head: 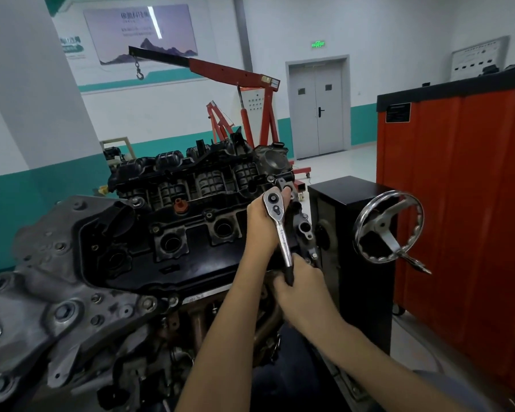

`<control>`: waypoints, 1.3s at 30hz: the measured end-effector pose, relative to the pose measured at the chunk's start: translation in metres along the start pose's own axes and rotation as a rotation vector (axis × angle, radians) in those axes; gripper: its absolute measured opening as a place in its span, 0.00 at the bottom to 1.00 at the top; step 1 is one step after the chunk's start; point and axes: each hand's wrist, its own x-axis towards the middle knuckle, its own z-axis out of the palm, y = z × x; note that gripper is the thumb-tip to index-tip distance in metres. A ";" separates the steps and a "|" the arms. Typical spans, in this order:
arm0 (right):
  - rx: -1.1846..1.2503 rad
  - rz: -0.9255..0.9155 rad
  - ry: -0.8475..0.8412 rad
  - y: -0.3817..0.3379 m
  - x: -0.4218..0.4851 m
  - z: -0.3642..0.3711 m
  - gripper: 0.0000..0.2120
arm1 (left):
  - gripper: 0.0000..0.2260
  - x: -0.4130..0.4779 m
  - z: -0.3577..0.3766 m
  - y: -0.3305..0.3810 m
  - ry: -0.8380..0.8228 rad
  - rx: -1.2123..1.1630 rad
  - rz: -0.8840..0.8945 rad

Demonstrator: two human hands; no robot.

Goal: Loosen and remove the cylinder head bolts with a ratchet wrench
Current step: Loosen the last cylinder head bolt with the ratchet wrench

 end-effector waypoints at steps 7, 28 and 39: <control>-0.721 -0.278 -0.240 0.012 0.063 -0.118 0.03 | 0.24 0.013 -0.011 0.002 -0.232 0.224 0.056; -0.484 -0.155 -0.199 0.023 0.043 -0.093 0.05 | 0.24 0.017 -0.011 0.001 -0.240 0.263 0.035; -0.285 -0.117 -0.099 0.014 0.019 -0.061 0.03 | 0.24 0.009 -0.001 0.003 -0.041 0.177 0.025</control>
